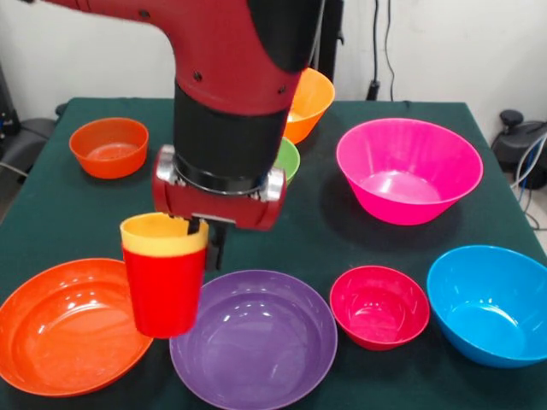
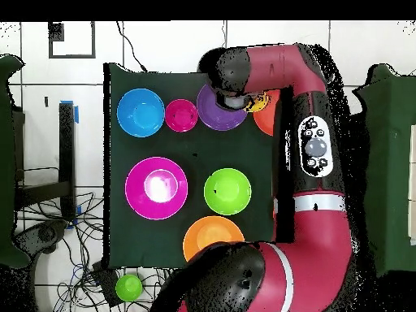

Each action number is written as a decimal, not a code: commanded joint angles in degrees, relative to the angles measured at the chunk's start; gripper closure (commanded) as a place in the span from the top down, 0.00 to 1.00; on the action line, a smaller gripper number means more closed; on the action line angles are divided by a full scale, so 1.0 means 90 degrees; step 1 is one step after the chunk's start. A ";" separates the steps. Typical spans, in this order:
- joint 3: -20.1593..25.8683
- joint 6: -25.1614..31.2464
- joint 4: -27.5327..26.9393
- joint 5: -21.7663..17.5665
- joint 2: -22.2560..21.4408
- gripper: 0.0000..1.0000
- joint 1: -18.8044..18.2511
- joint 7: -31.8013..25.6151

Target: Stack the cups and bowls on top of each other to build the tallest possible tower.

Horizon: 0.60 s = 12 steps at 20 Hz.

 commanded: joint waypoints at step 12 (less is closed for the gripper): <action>-0.0139 0.0026 0.0054 0.0118 0.0241 0.00 0.0732 -0.0056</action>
